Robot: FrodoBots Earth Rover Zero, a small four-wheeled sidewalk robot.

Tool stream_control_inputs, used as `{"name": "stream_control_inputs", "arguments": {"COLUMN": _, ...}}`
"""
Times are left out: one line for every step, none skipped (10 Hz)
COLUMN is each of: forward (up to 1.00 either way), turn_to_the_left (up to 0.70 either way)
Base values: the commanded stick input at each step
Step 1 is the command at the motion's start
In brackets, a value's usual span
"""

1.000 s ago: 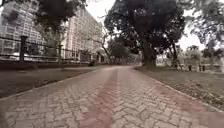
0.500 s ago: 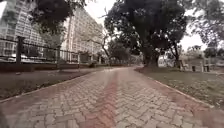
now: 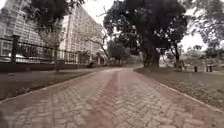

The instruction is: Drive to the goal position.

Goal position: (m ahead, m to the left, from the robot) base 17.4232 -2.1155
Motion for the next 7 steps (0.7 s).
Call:
{"name": "stream_control_inputs", "arguments": {"forward": 0.70, "turn_to_the_left": 0.00}}
{"name": "stream_control_inputs", "arguments": {"forward": 0.70, "turn_to_the_left": 0.00}}
{"name": "stream_control_inputs", "arguments": {"forward": 0.70, "turn_to_the_left": 0.00}}
{"name": "stream_control_inputs", "arguments": {"forward": 0.70, "turn_to_the_left": 0.00}}
{"name": "stream_control_inputs", "arguments": {"forward": 0.70, "turn_to_the_left": 0.00}}
{"name": "stream_control_inputs", "arguments": {"forward": 0.70, "turn_to_the_left": 0.00}}
{"name": "stream_control_inputs", "arguments": {"forward": 0.70, "turn_to_the_left": 0.00}}
